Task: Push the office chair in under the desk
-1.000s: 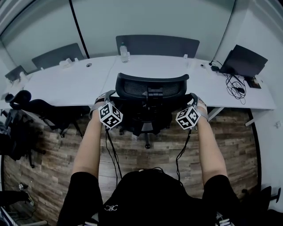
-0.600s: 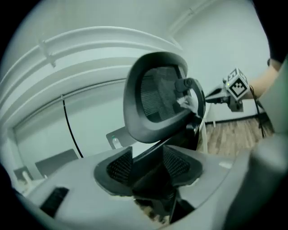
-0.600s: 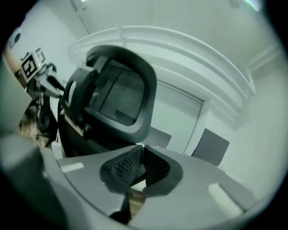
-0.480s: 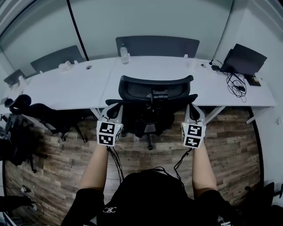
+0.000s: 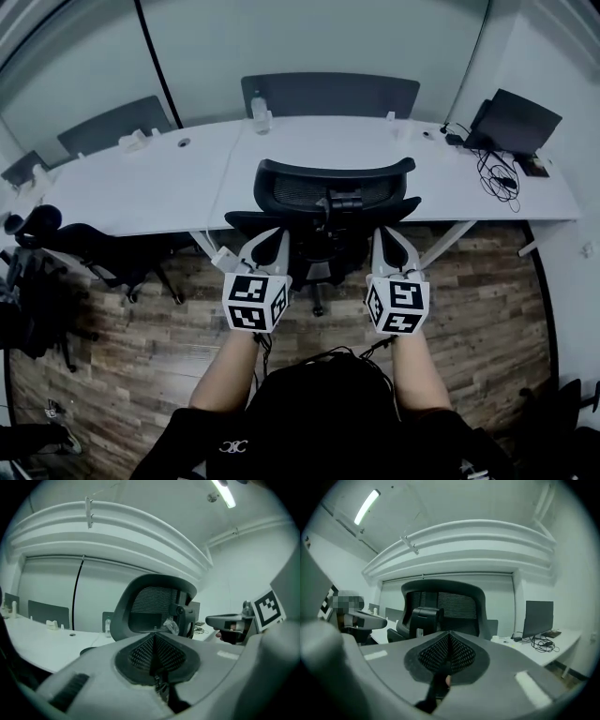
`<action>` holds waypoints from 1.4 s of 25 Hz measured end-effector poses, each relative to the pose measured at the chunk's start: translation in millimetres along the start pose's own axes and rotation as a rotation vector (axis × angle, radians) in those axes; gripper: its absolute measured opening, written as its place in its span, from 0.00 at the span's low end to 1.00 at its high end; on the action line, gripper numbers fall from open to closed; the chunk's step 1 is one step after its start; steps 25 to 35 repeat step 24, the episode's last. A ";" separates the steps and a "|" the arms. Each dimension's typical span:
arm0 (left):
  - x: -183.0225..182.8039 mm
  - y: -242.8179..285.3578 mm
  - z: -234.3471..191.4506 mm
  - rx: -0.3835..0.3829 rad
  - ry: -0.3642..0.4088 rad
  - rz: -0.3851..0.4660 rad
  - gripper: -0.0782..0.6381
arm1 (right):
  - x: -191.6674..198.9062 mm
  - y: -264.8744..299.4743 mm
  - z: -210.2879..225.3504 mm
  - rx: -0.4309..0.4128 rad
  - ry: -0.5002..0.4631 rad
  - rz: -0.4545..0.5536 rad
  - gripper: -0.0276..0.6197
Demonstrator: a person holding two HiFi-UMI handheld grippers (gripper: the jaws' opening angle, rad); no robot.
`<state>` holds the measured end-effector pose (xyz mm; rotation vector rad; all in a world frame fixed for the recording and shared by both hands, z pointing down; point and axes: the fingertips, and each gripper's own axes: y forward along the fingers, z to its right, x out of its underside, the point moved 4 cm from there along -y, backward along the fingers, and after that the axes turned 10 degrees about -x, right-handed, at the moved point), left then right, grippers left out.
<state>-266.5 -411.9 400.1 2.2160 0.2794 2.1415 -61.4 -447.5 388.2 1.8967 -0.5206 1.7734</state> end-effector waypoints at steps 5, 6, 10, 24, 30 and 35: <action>0.7 4.8 25.6 0.074 0.004 -0.007 0.12 | 4.9 7.3 -10.8 -0.019 -0.009 -0.025 0.05; 1.2 6.7 29.0 0.084 -0.003 -0.010 0.12 | 4.4 7.9 -11.6 -0.023 -0.011 -0.026 0.05; 1.1 13.0 38.9 0.109 0.008 -0.016 0.12 | 4.2 8.6 -12.2 -0.028 -0.008 -0.036 0.05; 4.4 26.3 52.9 0.136 0.013 -0.035 0.12 | 9.2 13.2 -12.1 -0.051 -0.011 -0.054 0.05; 4.4 26.3 52.9 0.136 0.013 -0.035 0.12 | 9.2 13.2 -12.1 -0.051 -0.011 -0.054 0.05; 4.4 26.3 52.9 0.136 0.013 -0.035 0.12 | 9.2 13.2 -12.1 -0.051 -0.011 -0.054 0.05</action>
